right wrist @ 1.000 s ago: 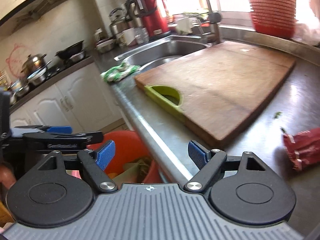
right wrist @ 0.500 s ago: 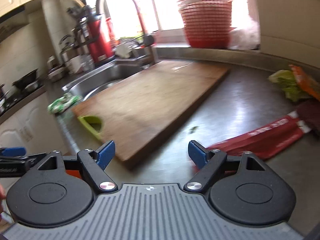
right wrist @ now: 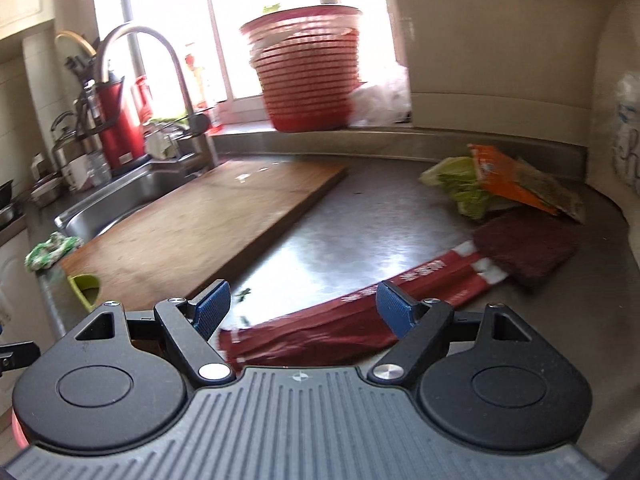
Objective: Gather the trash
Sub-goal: 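Move both open tools back to the trash heap on the counter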
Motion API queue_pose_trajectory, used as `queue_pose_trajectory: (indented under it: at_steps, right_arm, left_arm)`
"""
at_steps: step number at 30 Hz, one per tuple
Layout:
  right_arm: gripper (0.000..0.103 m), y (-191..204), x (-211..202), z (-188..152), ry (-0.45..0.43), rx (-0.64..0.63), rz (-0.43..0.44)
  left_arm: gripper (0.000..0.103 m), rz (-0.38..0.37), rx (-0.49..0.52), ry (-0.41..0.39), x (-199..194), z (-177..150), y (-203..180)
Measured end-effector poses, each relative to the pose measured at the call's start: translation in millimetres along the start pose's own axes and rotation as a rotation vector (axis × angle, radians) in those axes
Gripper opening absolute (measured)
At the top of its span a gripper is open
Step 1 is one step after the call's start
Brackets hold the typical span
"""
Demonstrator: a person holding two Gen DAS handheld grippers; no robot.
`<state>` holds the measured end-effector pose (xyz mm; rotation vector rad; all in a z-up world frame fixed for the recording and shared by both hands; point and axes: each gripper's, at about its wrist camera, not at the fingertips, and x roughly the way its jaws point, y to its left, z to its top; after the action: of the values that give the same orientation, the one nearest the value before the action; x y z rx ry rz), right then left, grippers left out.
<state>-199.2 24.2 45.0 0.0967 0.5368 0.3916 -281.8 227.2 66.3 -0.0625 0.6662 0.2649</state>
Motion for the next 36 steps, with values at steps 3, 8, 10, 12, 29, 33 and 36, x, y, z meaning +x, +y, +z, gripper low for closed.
queue_pose_trajectory:
  at_steps: [3,8,10,12,29,33,36]
  right_arm:
    - [0.1,-11,-4,-1,-0.006,0.012,-0.025]
    - [0.1,-32,-7,-1,-0.017,0.034,-0.059]
    - [0.101,-42,-10,-1,-0.025,0.052,-0.072]
    - [0.101,-51,-14,-3,-0.034,0.072,-0.086]
    - [0.097,-140,-14,17,-0.154,0.074,-0.273]
    - [0.086,-146,8,29,-0.145,0.033,-0.275]
    - [0.078,-144,31,37,-0.123,-0.009,-0.308]
  left_arm:
    - [0.095,-0.019,0.019,-0.001,1,3,-13]
    - [0.095,-0.052,0.049,-0.013,0,9,-34]
    - [0.095,-0.064,0.062,-0.017,-1,10,-41]
    - [0.095,-0.075,0.077,-0.018,-1,11,-50]
    - [0.095,-0.143,0.113,-0.016,3,24,-98]
    - [0.095,-0.141,0.108,-0.005,6,25,-103]
    - [0.095,-0.135,0.1,0.006,8,25,-105]
